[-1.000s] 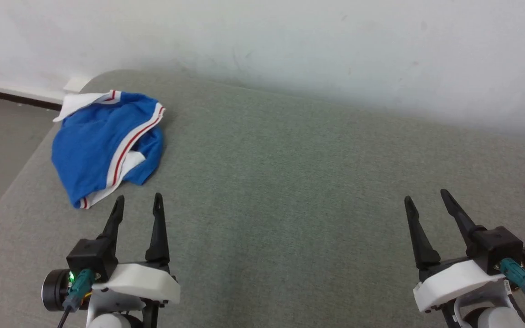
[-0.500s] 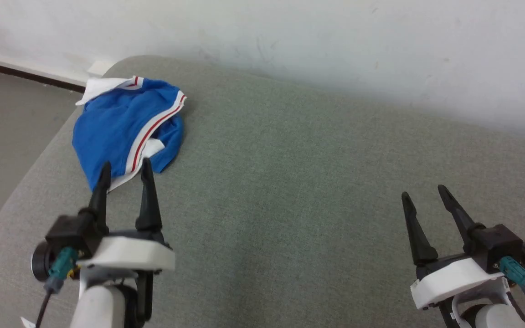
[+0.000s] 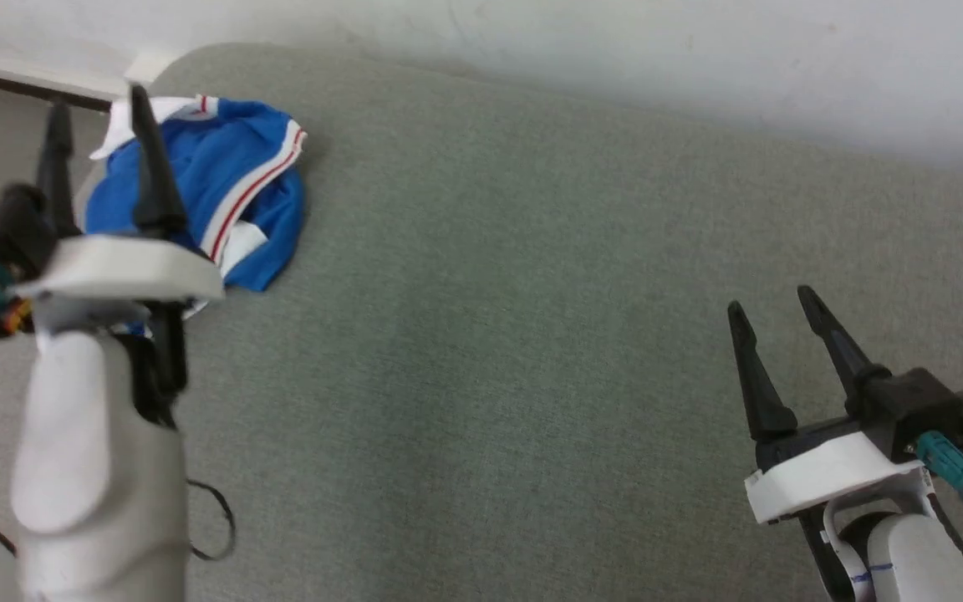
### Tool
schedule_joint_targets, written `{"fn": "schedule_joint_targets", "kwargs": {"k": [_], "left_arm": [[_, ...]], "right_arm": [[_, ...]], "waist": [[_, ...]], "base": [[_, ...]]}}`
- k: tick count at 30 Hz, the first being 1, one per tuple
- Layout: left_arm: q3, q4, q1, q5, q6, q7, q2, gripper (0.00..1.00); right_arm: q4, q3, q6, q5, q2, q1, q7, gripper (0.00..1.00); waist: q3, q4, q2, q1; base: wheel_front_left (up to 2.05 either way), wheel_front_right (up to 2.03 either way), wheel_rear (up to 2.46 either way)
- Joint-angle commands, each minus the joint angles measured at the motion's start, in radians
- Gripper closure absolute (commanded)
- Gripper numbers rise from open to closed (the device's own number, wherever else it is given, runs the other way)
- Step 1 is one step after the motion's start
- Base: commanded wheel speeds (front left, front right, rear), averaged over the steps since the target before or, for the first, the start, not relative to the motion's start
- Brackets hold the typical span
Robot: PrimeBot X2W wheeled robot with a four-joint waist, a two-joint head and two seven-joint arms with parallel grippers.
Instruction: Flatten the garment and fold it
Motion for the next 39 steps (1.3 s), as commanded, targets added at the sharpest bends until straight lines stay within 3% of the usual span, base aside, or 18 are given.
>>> {"fn": "schedule_joint_targets", "kwargs": {"k": [1, 7, 13, 30, 31, 32, 33, 34, 39], "left_arm": [[0.008, 0.015, -0.031, -0.009, -0.006, -0.006, 0.014, 0.00], [0.022, 0.241, -0.222, -0.019, -0.036, 0.069, 0.136, 0.00], [0.048, 0.448, -0.352, -0.079, -0.069, 0.229, 0.217, 0.00], [0.092, 0.848, -0.467, -0.230, -0.094, 0.783, 0.321, 0.00], [0.096, 0.863, -0.469, -0.239, -0.095, 0.805, 0.322, 0.14], [0.099, 0.875, -0.472, -0.248, -0.096, 0.825, 0.322, 0.59], [0.101, 0.884, -0.476, -0.255, -0.098, 0.839, 0.324, 0.95], [0.100, 0.882, -0.474, -0.257, -0.099, 0.843, 0.325, 1.00], [0.078, 0.814, -0.476, -0.227, -0.084, 0.756, 0.341, 1.00]], "right_arm": [[-0.005, 0.003, -0.001, -0.005, 0.001, -0.016, 0.000, 0.00], [-0.015, 0.009, -0.001, -0.008, -0.005, -0.048, 0.000, 0.00], [-0.028, 0.033, -0.001, 0.005, -0.019, -0.087, 0.003, 0.00], [-0.016, 0.087, -0.001, 0.052, -0.043, -0.167, -0.040, 0.00], [-0.014, 0.090, -0.001, 0.053, -0.043, -0.170, -0.045, 0.00], [-0.010, 0.092, -0.001, 0.055, -0.042, -0.172, -0.049, 0.00], [-0.007, 0.094, -0.001, 0.058, -0.041, -0.174, -0.052, 0.00], [-0.003, 0.095, -0.001, 0.059, -0.041, -0.175, -0.055, 0.00], [0.019, 0.096, -0.001, 0.057, -0.038, -0.174, -0.067, 0.00]], "waist": [[0.049, -0.033, 0.0000, -0.0002], [0.133, -0.066, 0.0000, -0.0002], [0.226, -0.098, 0.0000, -0.0002], [0.381, -0.135, 0.0000, -0.0002], [0.383, -0.135, 0.0000, -0.0002], [0.383, -0.135, 0.0000, -0.0002], [0.383, -0.134, 0.0000, -0.0002], [0.378, -0.134, 0.0000, -0.0002], [0.332, -0.136, 0.0000, -0.0002]], "base": [[0.00, 0.00, 0.00], [0.00, 0.00, 0.00], [0.00, 0.00, 0.00], [0.00, 0.00, 0.00], [0.00, 0.00, 0.00], [0.00, 0.00, 0.00], [0.00, 0.00, 0.00], [0.00, 0.00, 0.00], [0.00, 0.00, 0.00]]}}
